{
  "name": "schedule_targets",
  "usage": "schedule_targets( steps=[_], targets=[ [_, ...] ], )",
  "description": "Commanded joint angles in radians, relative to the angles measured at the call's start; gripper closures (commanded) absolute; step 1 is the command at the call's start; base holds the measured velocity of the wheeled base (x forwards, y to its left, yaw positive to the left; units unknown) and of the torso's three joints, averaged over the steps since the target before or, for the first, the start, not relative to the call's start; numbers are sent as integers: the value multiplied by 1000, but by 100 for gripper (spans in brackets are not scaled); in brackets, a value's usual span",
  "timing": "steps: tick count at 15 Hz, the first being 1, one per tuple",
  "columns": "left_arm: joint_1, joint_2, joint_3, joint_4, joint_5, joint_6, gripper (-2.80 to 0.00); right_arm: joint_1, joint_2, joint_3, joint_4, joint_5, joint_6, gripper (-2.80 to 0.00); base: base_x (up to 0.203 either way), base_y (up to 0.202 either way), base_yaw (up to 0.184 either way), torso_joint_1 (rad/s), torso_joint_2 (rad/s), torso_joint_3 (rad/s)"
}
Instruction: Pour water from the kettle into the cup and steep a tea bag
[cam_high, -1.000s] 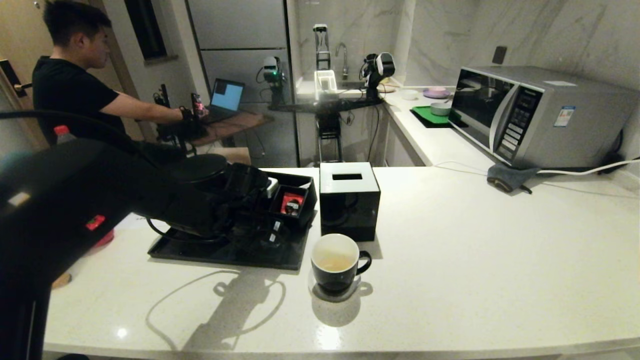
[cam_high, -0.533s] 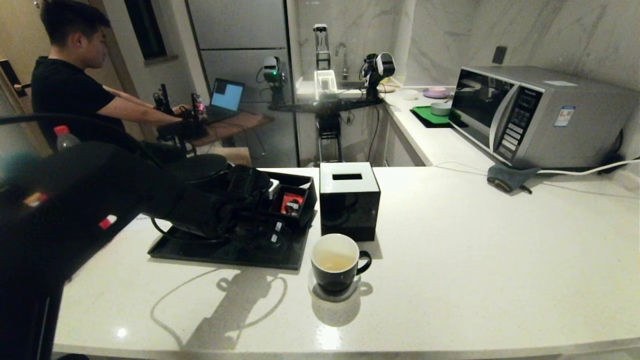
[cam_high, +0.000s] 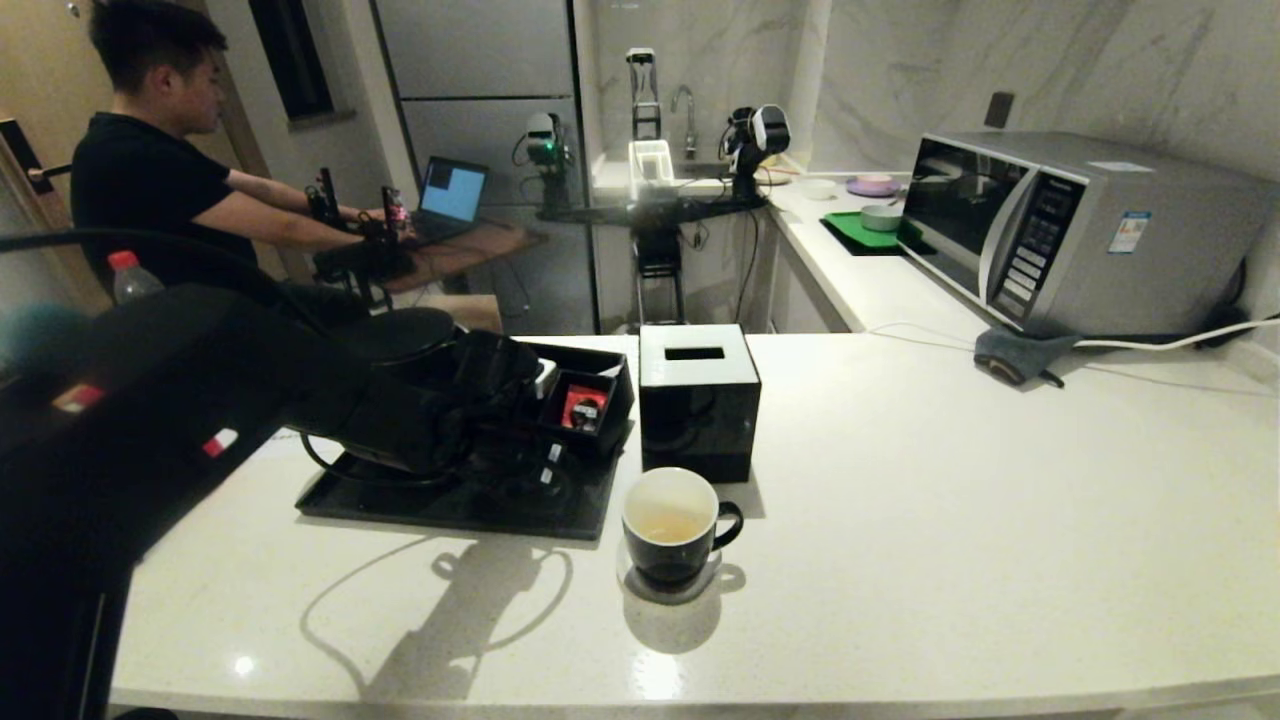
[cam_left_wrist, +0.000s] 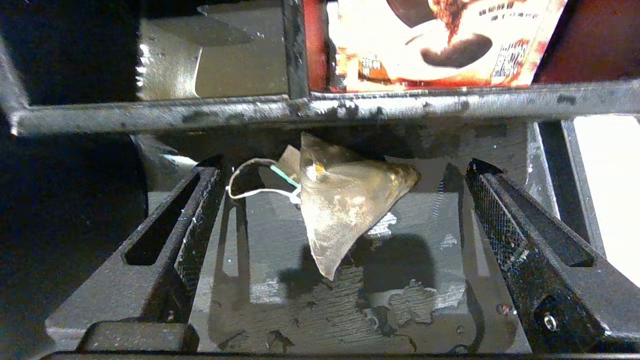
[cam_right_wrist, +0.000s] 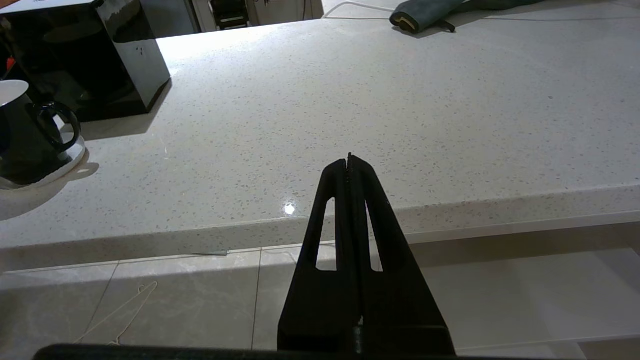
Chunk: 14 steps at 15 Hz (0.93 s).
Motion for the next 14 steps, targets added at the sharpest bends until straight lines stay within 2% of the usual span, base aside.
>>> schedule_targets(
  steps=[1,7,8,14],
  targets=[
    [1,2,4,-1,1,0,-280,0,1,0,0,-1,0,0,0,0,0,0,0,0],
    [1,2,7,0,3,-1,-280,0,1,0,0,-1,0,0,0,0,0,0,0,0],
    [1,1,7,0,1,-1,0,0,1,0,0,-1,0,0,0,0,0,0,0,0],
    [1,2,7,2,-3,-1,0,0,1,0,0,-1,0,0,0,0,0,0,0,0]
  ],
)
